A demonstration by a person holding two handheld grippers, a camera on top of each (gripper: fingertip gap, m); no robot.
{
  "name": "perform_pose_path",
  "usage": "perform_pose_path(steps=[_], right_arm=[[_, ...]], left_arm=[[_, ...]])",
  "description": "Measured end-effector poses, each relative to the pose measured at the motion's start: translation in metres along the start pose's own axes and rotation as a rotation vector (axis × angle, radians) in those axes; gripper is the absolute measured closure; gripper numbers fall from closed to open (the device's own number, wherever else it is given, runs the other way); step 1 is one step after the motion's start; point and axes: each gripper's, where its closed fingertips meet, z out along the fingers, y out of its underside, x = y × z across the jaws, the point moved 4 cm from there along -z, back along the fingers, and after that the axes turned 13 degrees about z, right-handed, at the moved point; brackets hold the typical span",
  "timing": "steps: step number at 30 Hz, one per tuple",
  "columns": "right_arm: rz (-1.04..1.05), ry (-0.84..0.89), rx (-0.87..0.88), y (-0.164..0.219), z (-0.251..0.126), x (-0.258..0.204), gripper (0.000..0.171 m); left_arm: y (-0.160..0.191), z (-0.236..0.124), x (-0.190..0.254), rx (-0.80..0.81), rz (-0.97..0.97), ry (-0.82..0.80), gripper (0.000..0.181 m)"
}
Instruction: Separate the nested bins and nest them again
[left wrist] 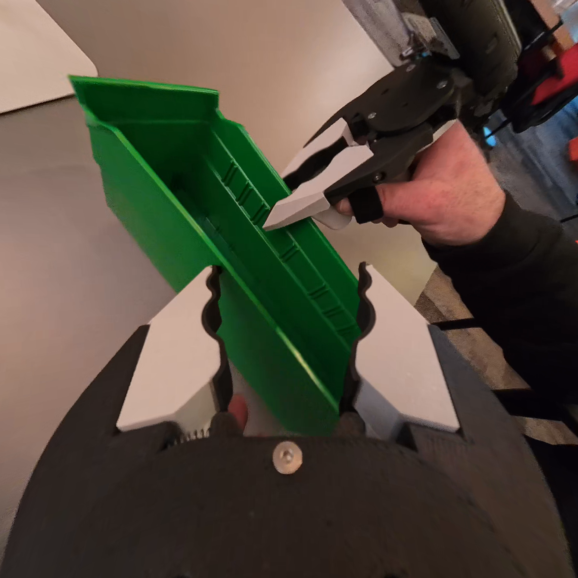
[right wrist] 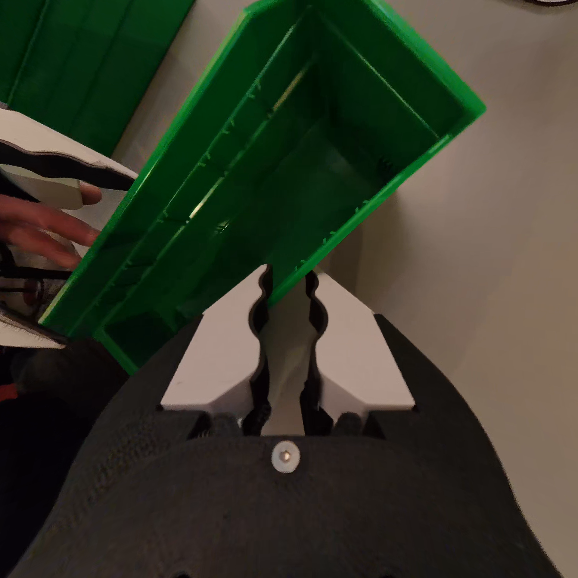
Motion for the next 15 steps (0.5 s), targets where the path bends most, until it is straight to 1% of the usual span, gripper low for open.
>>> perform_pose_path(steps=[3, 6, 8, 12, 15], right_arm=[[-0.005, 0.017, -0.027, 0.002, -0.006, 0.004, 0.163], [0.013, -0.015, -0.046, 0.003, -0.014, 0.005, 0.167], [0.011, 0.004, -0.053, 0.003, -0.019, 0.01, 0.168], [0.013, 0.086, -0.051, 0.001, -0.037, 0.029, 0.169], [0.024, 0.169, -0.045, 0.001, -0.057, 0.05, 0.169]], left_arm=[[0.006, 0.0, 0.004, -0.015, 0.0, 0.053, 0.092], [0.007, -0.006, 0.007, -0.01, 0.009, 0.084, 0.09], [0.007, -0.013, 0.007, -0.015, 0.019, 0.077, 0.09], [0.002, -0.036, -0.001, 0.001, 0.054, 0.005, 0.093], [0.003, -0.065, -0.019, -0.044, 0.121, -0.146, 0.093]])
